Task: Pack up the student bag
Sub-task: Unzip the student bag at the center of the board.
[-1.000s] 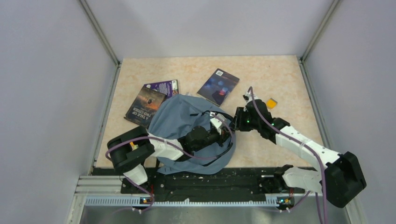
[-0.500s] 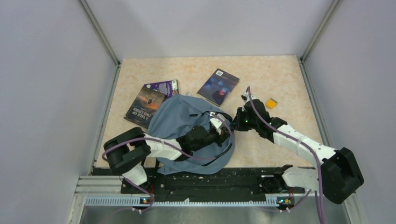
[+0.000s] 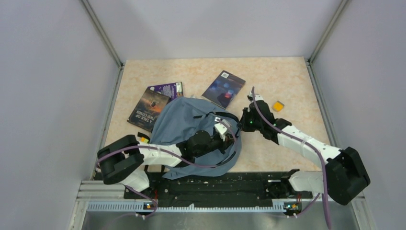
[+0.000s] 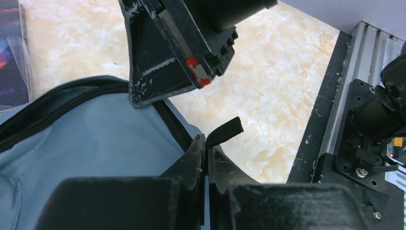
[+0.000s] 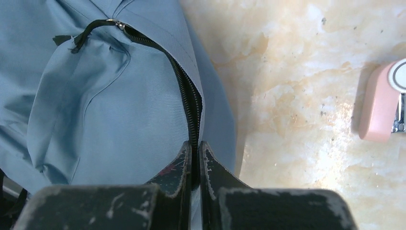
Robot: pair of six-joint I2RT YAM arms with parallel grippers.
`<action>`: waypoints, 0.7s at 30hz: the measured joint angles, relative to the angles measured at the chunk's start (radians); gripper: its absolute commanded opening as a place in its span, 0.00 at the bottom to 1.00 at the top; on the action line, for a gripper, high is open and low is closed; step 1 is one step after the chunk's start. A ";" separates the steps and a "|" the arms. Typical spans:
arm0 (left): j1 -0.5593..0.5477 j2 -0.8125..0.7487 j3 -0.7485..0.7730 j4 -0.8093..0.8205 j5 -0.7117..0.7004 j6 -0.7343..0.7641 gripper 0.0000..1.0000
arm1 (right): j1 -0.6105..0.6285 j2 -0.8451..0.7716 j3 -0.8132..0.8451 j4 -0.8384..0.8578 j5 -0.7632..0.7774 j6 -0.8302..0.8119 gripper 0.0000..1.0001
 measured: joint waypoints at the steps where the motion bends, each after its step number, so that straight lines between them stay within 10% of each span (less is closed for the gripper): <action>1: -0.002 -0.009 -0.005 -0.004 -0.001 -0.001 0.00 | 0.000 0.004 0.006 0.000 0.005 -0.003 0.00; 21: -0.044 -0.177 -0.071 -0.144 -0.033 -0.070 0.00 | -0.005 0.091 0.103 -0.005 0.096 -0.075 0.00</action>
